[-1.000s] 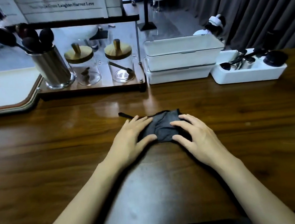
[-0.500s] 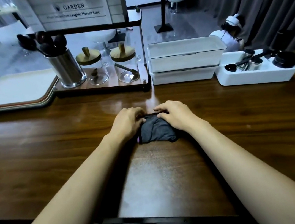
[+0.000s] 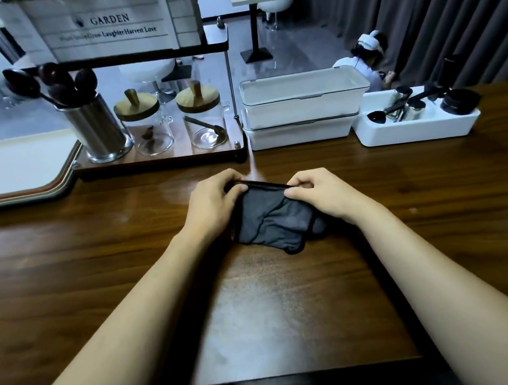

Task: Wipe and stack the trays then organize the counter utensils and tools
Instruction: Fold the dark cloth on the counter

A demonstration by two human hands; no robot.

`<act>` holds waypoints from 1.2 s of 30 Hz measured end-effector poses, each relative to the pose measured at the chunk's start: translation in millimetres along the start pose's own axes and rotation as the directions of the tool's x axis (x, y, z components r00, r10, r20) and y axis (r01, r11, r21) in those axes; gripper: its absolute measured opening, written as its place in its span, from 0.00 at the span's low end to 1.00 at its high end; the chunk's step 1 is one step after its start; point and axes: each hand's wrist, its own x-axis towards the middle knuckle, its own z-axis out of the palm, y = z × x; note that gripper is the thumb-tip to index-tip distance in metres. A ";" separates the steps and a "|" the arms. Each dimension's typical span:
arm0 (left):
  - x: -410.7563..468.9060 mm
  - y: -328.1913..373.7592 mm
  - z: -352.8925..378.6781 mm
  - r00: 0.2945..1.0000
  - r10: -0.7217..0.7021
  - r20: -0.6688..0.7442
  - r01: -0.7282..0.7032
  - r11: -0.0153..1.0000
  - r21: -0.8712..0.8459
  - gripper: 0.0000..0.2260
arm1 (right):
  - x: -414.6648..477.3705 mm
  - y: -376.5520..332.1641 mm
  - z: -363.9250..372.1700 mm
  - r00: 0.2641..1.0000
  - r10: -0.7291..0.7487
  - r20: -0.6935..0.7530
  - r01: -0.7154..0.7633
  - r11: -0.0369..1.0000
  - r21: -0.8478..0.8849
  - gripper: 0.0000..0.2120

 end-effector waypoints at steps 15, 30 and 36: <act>-18.0 12.7 33.7 0.922 0.247 0.298 -0.274 0.960 0.052 0.21 | -48.0 5.1 -2.8 0.997 0.032 -0.076 -0.061 0.910 -0.409 0.22; -23.9 33.6 40.1 0.891 0.169 0.421 -0.086 0.974 -0.209 0.10 | -67.4 15.5 -3.4 1.000 0.015 -0.001 -0.015 0.969 -0.247 0.31; -22.8 44.5 34.8 0.937 0.160 0.311 -0.004 0.895 -0.447 0.10 | -63.8 1.7 -25.7 1.000 -0.022 -0.011 0.021 0.994 -0.103 0.16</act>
